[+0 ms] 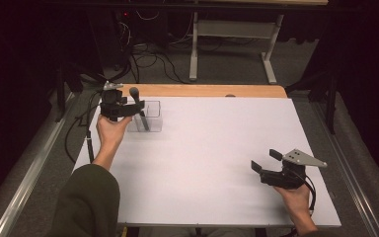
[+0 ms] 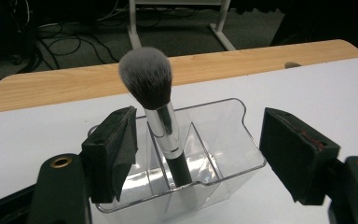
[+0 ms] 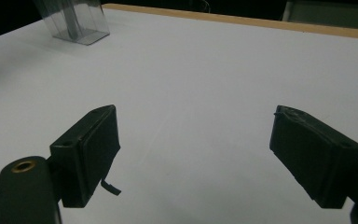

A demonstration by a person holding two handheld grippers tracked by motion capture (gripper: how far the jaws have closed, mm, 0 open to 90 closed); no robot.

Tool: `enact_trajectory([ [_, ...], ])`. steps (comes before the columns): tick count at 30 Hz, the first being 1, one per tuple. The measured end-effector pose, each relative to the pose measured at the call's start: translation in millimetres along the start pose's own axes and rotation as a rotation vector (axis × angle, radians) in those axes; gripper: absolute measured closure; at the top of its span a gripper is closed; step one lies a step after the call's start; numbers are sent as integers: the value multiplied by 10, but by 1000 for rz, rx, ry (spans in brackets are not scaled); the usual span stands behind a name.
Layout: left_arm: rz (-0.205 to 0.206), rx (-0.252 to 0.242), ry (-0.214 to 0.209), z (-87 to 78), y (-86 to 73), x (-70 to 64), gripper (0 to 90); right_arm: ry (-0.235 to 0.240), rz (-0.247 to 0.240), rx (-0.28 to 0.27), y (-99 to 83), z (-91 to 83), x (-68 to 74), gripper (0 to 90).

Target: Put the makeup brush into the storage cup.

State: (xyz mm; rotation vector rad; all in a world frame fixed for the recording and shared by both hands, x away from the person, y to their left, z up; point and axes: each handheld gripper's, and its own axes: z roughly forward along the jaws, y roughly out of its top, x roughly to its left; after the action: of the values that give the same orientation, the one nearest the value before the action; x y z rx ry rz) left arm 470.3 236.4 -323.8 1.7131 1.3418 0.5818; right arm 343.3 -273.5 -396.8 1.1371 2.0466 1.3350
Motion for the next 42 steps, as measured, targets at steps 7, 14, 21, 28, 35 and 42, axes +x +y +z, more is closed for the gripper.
enact_trajectory([
  [7,4,-14,-20,-70,-19,8,270,0,0,-1,1,-2,-2,173],
  [14,15,-25,-29,-156,-30,8,265,-1,5,1,-1,3,4,173],
  [21,22,-45,-36,-243,-48,7,265,-1,7,0,-1,5,5,173],
  [28,32,-65,-53,-328,-62,-11,266,1,5,0,-1,7,-1,173],
  [35,47,-82,-66,-422,-79,-44,267,2,6,-2,0,7,-3,173],
  [42,60,-112,-88,-520,-93,-106,269,2,7,-4,0,6,3,172],
])
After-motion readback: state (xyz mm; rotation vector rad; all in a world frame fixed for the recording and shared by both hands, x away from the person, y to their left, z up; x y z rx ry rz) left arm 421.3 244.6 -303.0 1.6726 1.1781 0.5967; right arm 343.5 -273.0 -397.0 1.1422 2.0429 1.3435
